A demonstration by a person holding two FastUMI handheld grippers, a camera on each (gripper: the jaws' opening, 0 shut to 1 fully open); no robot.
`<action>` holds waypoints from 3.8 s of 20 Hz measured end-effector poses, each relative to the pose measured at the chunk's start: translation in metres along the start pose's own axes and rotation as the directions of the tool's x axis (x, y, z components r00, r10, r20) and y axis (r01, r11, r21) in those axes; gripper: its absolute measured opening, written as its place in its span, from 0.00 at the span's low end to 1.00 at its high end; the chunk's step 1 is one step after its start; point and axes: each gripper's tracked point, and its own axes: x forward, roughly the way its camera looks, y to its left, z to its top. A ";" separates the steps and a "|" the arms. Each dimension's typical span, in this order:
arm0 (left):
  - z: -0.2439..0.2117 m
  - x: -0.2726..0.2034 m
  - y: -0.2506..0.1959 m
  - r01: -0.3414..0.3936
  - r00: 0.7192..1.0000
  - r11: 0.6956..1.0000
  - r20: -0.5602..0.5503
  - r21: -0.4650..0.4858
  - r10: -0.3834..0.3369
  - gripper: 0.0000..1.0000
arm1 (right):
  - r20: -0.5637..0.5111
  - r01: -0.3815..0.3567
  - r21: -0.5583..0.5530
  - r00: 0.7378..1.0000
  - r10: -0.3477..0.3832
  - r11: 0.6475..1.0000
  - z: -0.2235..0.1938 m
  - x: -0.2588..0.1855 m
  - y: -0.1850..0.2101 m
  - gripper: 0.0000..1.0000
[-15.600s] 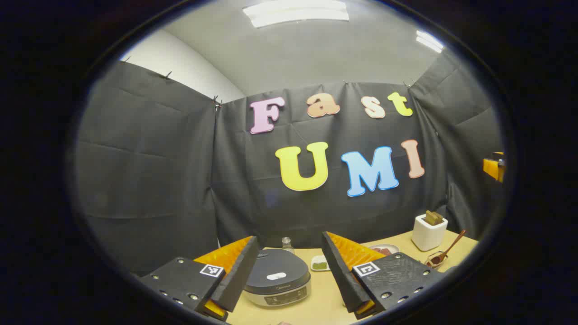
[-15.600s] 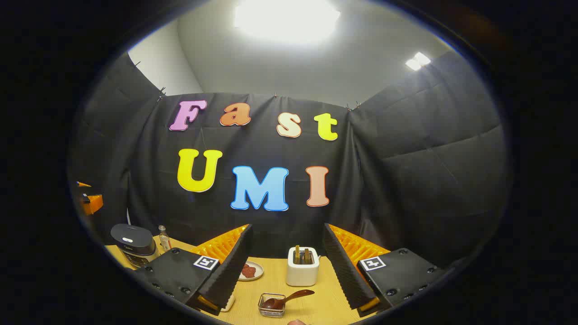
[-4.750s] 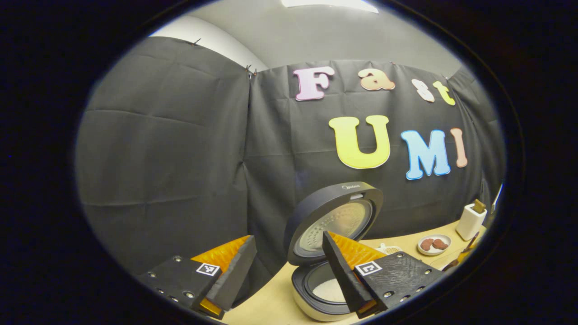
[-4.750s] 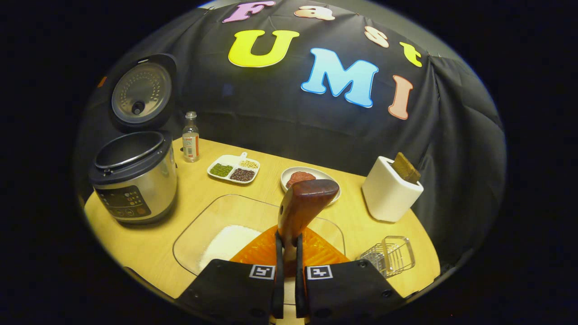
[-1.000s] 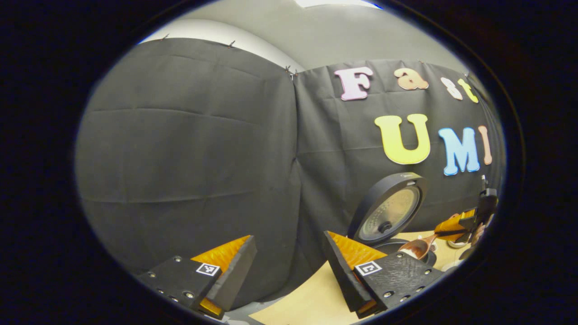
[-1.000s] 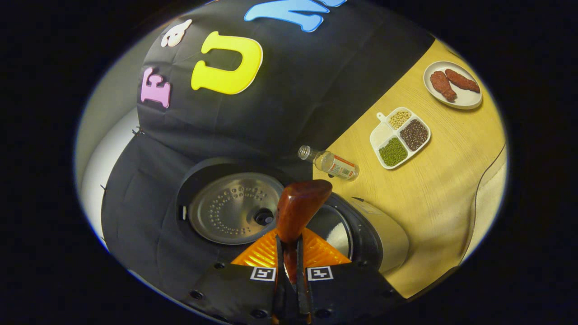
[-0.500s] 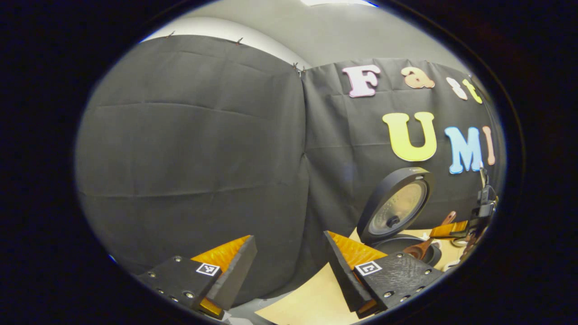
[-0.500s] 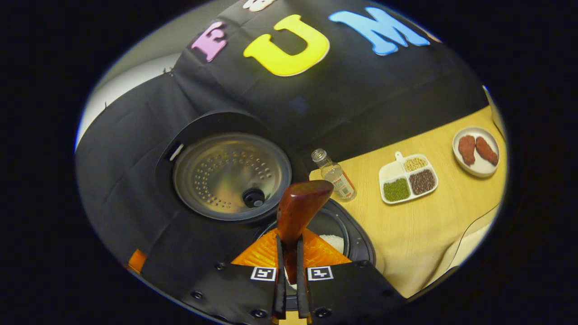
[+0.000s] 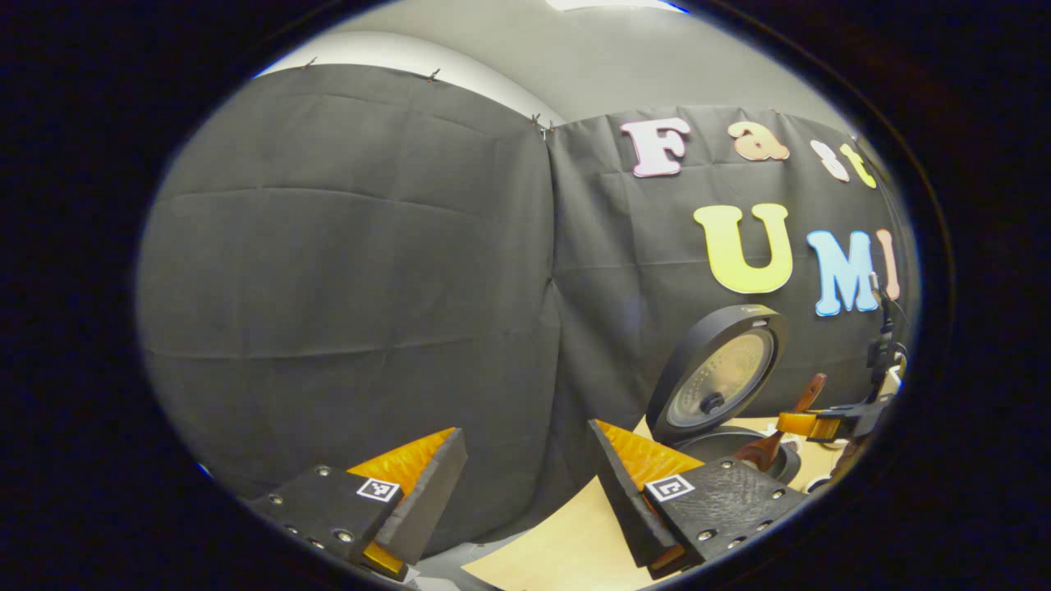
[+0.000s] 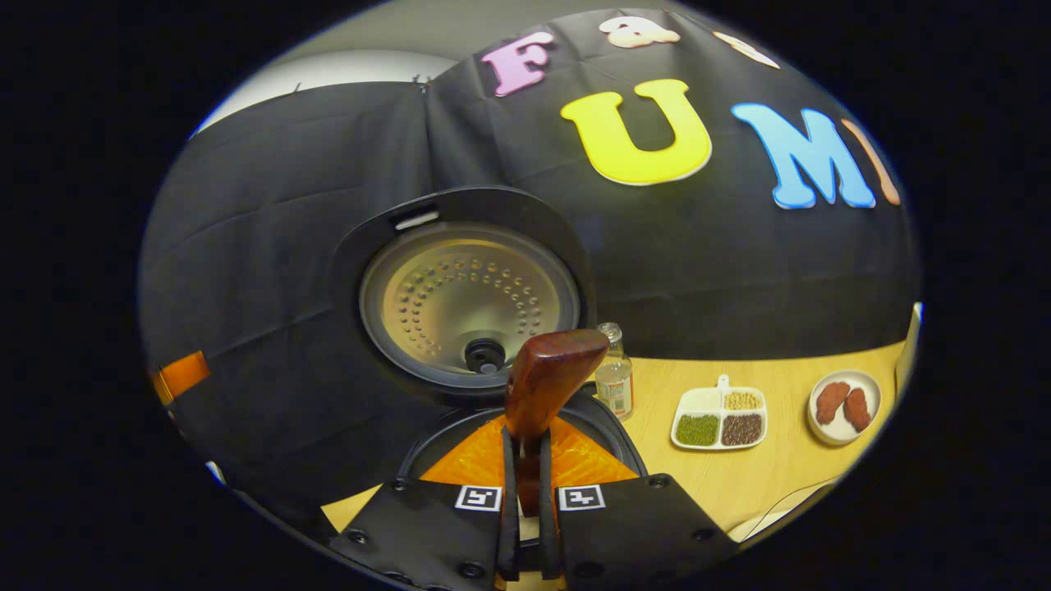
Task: Close the left gripper, press the button to open the rice cooker; take a wooden spoon from the chopstick holder with the right hand, scoop a spoonful of rice and pour it into the rice cooker, then put the wooden spoon back into the chopstick holder.
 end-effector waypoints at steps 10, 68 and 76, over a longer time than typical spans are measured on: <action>0.001 0.001 -0.003 0.023 1.000 1.000 0.003 0.003 -0.023 0.91 | 0.170 0.043 -0.401 0.985 0.029 0.915 0.007 -0.019 0.018 0.11; 0.069 -0.052 -0.309 0.497 0.862 0.868 0.111 0.008 -0.495 0.91 | 0.068 0.606 0.370 0.738 -0.671 0.704 0.034 -0.343 -0.342 0.07; 0.081 -0.076 -0.321 0.510 0.852 0.860 0.122 0.035 -0.510 0.92 | -0.027 0.675 0.392 0.688 -0.725 0.625 -0.024 -0.383 -0.377 0.11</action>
